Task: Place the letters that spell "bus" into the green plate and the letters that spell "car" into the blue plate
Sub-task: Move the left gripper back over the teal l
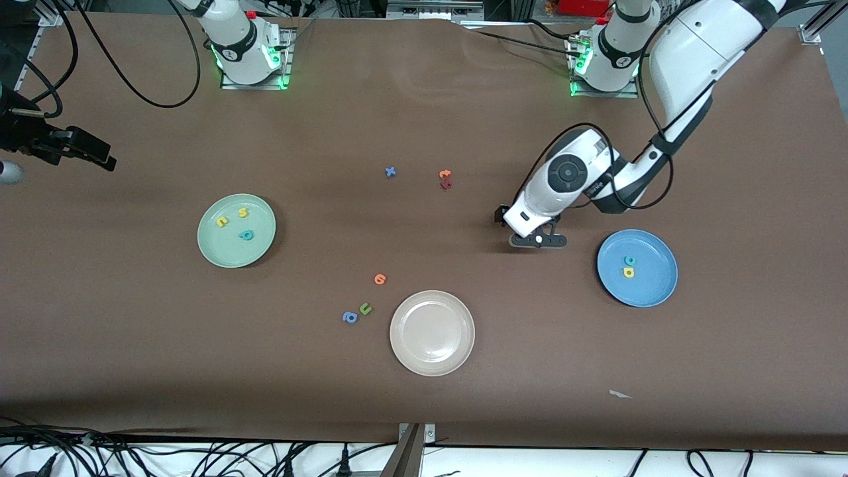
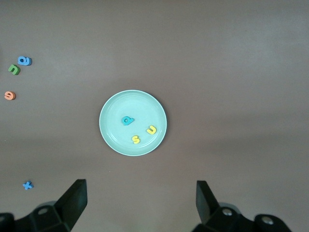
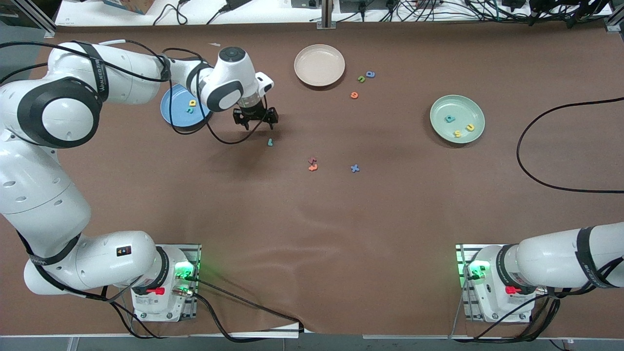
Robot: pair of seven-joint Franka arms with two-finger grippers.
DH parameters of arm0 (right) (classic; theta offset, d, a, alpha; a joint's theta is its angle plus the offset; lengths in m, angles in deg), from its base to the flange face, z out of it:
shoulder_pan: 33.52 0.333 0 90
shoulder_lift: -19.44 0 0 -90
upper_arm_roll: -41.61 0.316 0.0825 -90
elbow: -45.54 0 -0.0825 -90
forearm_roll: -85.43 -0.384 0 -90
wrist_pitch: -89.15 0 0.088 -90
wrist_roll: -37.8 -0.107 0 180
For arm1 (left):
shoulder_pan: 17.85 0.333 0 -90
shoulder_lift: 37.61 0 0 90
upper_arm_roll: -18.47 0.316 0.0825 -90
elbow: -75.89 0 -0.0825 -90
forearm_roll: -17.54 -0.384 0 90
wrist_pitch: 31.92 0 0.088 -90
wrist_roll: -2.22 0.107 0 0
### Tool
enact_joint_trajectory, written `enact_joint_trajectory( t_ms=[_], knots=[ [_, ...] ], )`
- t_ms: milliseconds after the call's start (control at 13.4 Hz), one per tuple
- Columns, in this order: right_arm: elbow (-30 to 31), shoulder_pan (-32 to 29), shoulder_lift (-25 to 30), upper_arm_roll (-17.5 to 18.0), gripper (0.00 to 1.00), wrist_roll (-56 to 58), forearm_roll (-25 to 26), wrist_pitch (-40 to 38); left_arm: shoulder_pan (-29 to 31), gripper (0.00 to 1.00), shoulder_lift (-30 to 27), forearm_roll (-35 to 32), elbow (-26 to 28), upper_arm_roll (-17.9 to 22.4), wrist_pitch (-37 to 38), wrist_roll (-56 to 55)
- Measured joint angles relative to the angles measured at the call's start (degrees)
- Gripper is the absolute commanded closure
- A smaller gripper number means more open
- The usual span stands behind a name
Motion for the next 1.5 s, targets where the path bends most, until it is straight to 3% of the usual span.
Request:
enact_joint_trajectory(
  t_ms=[299,973,1197,1497],
  knots=[
    [-0.1,0.4,0.0,0.0,0.00,0.0,0.0,0.3,-3.4,0.26,0.0,0.0,0.9,0.0,-0.1,-4.3],
    [-0.1,0.9,0.0,0.1,0.00,0.0,0.0,0.7,-3.5,0.66,-0.1,0.0,2.6,0.0,-0.1,-5.3],
    [-0.1,0.9,0.0,0.1,0.00,0.0,0.0,0.7,-3.9,0.76,-0.2,-0.5,2.7,0.0,-0.1,-6.7],
    [-0.1,0.9,0.0,0.1,0.00,0.0,0.0,0.7,-4.4,0.83,-0.4,-6.3,3.2,-0.5,-0.3,-13.1]
  ],
)
